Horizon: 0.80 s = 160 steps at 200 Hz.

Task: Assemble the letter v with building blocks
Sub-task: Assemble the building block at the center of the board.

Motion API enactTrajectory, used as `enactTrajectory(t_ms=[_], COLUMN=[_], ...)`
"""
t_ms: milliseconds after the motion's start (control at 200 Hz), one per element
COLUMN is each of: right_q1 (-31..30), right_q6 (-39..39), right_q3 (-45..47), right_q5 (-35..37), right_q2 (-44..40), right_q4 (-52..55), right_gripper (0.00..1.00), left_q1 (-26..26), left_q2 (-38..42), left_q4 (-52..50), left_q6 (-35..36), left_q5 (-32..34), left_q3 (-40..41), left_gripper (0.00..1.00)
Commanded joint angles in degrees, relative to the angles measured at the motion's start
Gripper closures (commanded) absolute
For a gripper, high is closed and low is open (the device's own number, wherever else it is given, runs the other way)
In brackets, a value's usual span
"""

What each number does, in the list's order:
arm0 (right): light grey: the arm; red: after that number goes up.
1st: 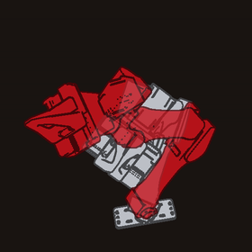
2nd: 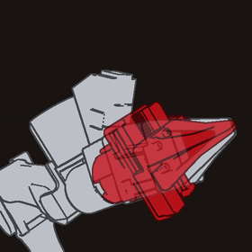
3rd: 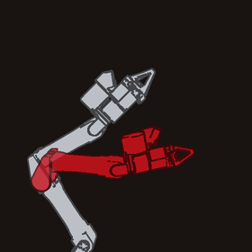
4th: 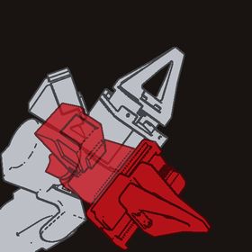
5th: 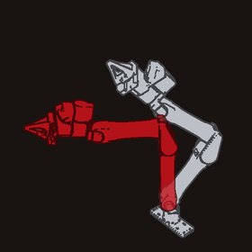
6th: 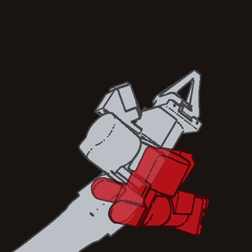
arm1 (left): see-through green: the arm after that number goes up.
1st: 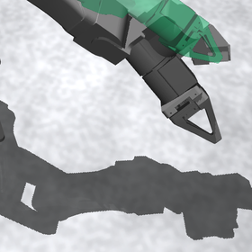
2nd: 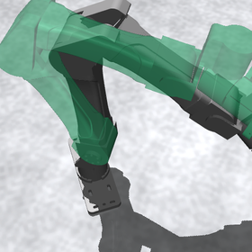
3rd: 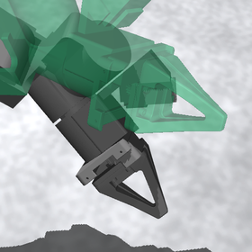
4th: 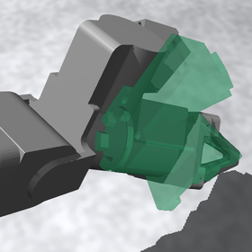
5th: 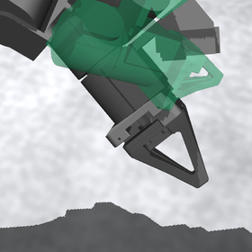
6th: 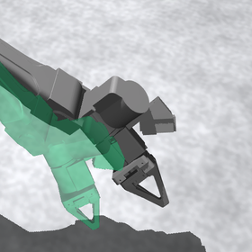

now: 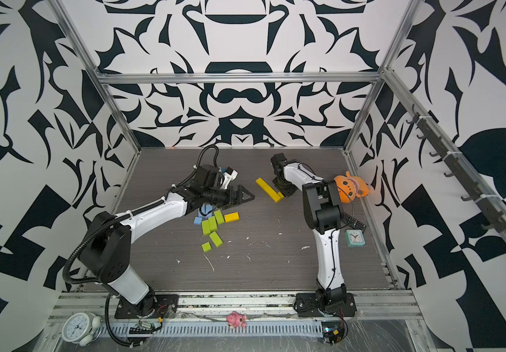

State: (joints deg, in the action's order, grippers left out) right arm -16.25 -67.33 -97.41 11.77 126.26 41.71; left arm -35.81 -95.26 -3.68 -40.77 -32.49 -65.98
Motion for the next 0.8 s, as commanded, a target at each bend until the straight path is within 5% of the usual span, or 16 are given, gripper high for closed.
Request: enactTrajectory(t_ms=[0, 795], right_q1=[-0.45, -0.6], right_q6=[-0.63, -1.16], right_q3=[0.9, 0.73], right_q5=[-0.09, -2.54], right_q2=[-2.89, -1.98], right_q4=[1.53, 0.3], right_gripper=[0.66, 0.64], left_q1=[-0.26, -0.36], left_q2=[-0.21, -0.19], left_q4=[-0.35, -0.45], left_q6=[0.67, 0.77], left_q5=[-0.75, -0.89], left_q3=[0.15, 0.06], left_gripper=[0.01, 0.01])
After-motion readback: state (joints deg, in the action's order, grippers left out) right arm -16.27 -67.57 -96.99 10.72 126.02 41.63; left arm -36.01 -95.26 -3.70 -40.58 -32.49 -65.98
